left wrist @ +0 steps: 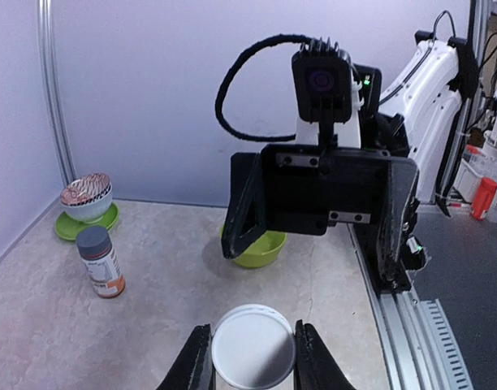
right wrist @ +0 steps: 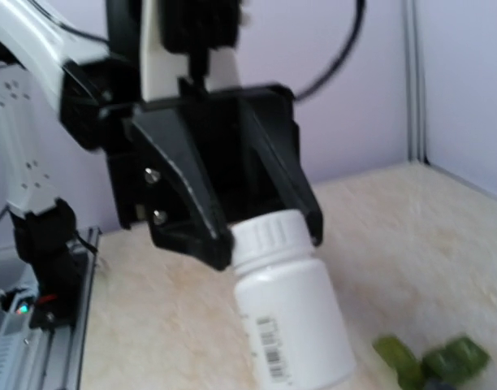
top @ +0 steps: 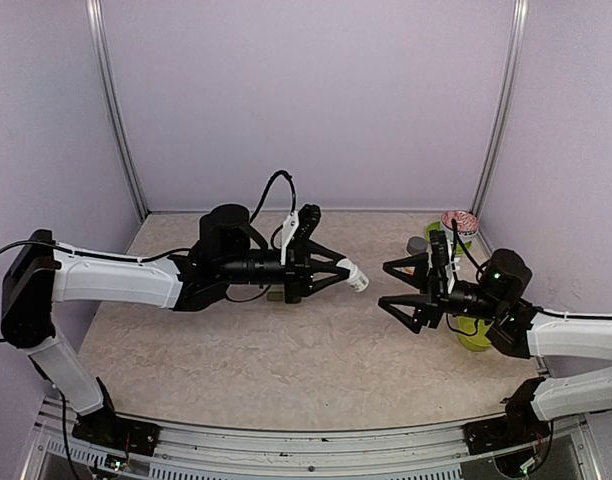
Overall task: Sort the pills into containers
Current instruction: Pass from the left arm to the right
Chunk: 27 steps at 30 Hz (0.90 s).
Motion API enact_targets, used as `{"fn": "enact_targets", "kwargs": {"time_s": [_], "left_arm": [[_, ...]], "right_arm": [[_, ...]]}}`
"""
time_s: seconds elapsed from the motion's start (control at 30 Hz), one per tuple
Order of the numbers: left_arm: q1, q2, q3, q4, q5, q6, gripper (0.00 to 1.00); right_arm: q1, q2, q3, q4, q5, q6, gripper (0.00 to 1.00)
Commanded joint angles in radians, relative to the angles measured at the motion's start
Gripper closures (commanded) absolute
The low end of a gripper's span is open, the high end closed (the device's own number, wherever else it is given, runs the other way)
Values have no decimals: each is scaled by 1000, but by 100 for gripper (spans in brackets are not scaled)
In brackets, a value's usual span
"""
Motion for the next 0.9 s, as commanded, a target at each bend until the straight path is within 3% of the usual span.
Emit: {"fn": "enact_targets", "kwargs": {"time_s": [0.0, 0.33, 0.63, 0.87], "left_arm": [[-16, -25, -43, 225, 57, -138, 88], [-59, 18, -67, 433, 13, -267, 88], [-83, 52, -68, 470, -3, -281, 88], [-86, 57, -75, 505, -16, -288, 88]], "right_arm": [[14, 25, -9, 174, -63, 41, 8], [71, 100, 38, 241, 15, 51, 13], [97, 131, 45, 366, -8, 100, 15], [112, 162, 62, 383, -23, 115, 28]]}}
